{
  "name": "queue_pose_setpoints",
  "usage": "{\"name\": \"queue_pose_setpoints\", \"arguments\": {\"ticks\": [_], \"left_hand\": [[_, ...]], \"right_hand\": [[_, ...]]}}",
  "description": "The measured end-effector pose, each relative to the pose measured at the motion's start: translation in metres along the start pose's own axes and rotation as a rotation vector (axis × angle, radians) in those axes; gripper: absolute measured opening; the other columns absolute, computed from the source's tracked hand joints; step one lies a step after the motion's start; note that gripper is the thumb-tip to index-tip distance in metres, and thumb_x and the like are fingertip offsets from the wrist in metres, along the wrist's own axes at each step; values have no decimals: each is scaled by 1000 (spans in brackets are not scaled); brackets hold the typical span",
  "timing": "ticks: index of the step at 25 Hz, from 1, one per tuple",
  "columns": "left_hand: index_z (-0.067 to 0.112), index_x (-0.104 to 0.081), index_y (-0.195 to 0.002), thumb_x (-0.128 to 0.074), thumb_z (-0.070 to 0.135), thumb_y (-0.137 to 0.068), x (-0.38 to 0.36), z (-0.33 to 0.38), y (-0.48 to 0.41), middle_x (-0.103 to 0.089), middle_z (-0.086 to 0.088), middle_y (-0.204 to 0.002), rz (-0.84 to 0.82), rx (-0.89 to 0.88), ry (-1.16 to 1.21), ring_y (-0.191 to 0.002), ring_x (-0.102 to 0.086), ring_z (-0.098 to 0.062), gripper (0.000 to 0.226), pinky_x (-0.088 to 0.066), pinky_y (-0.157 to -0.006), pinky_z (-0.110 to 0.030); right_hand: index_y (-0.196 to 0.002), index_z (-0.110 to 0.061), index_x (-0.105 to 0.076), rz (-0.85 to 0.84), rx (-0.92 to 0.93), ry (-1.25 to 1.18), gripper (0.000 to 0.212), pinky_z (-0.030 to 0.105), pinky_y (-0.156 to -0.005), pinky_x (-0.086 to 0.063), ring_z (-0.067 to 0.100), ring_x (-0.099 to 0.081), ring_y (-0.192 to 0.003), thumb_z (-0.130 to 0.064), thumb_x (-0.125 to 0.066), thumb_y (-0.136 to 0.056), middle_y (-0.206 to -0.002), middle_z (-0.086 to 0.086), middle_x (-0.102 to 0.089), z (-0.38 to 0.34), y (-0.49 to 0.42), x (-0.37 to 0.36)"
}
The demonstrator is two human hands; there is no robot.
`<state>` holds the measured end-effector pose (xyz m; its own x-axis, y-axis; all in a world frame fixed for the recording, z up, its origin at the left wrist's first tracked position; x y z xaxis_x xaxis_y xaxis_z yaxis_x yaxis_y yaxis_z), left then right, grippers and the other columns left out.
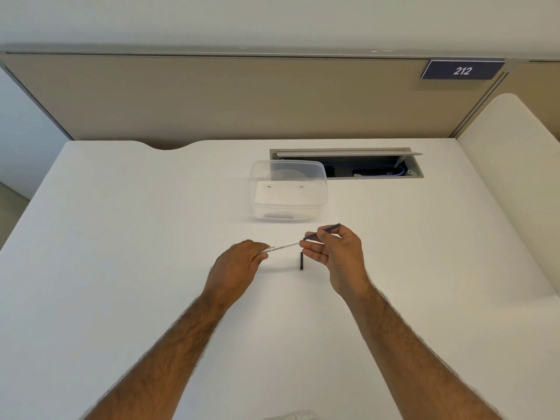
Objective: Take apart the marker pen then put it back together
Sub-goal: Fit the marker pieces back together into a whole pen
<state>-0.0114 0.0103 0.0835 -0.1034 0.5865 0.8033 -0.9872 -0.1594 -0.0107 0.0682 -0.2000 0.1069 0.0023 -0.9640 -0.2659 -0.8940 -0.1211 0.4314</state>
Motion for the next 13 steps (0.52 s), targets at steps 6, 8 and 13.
{"name": "queue_pose_setpoints", "arguments": {"ticks": [6,8,13], "left_hand": [[28,-68,-119,-53,35,-102,2,-1,-1,-69,14,-112,3,6,18,-101,-62,-10,24,-51,-90,-29],[25,-69,-118,-54,33,-102,2,2,-1,-70,13,-112,4,8,34,-101,-63,-11,23,-50,-89,-27],[25,-69,-118,-55,33,-102,-1,4,-2,-70,13,-112,-13,14,55,-101,-63,-11,23,-50,-89,-26]], "right_hand": [[-99,-3,-57,-29,-7,0,4,52,-89,-58,43,-74,-92,-7,-58,-98,-103,26,-73,-2,3,-6],[-99,-3,-57,-29,-10,13,4,52,-89,-59,43,-74,-93,-7,-58,-98,-102,25,-74,-2,4,-7],[-100,-3,-58,-22,6,14,4,51,-89,-59,43,-73,-94,-7,-57,-98,-103,25,-74,-3,4,-7]]}}
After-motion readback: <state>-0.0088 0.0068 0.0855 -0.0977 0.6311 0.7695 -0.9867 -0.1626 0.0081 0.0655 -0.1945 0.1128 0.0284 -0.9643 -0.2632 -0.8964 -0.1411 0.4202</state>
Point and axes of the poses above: each hand's wrist, its own y-axis away from the middle knuckle, its own x-axis out of the back of the hand, z = x × y, the point moved 3 cm from there along -y, towards the middle knuckle
